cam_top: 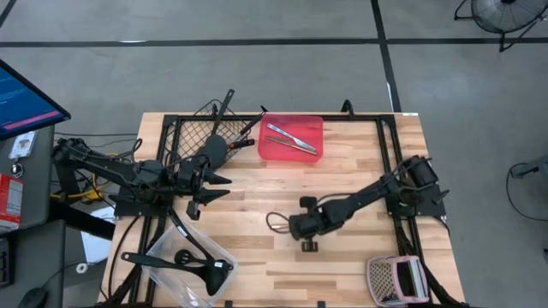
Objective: Pick & Place Kitchen Items
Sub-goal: Put the gold table knife into the red bin
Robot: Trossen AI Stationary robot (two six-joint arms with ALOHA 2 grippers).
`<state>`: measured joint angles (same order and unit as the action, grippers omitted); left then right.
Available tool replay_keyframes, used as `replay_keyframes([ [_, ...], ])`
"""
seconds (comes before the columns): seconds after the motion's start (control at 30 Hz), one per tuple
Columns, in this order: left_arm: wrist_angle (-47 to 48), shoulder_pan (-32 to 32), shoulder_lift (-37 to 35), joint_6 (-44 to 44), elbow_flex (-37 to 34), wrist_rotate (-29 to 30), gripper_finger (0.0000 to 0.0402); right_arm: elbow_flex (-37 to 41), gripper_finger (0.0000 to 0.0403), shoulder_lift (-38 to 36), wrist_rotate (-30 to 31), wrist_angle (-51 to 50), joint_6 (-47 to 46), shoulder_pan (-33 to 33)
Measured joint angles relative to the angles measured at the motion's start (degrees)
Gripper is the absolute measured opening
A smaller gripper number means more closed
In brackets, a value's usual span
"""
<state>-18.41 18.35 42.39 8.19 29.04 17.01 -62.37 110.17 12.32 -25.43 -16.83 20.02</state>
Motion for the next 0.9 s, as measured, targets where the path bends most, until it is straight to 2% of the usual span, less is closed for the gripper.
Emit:
replay_keyframes([
  [0.23,0.0,0.0,0.3,1.1,0.0,0.0,0.0127,0.3,0.0,-2.3,-0.2,-0.1,2.1,-3.6],
  [0.4,-0.2,0.0,3.9,1.1,0.1,0.0,0.0127,0.3,0.0,-3.2,-3.1,0.7,3.5,-5.8],
  [0.6,0.0,0.0,13.0,1.1,0.1,-0.1,0.0127,0.2,0.0,-3.2,-5.0,2.1,4.7,-6.7],
  [0.9,-1.7,0.0,31.2,1.1,0.0,-0.3,0.0127,0.1,0.0,-3.3,-7.6,2.3,4.9,-7.2],
])
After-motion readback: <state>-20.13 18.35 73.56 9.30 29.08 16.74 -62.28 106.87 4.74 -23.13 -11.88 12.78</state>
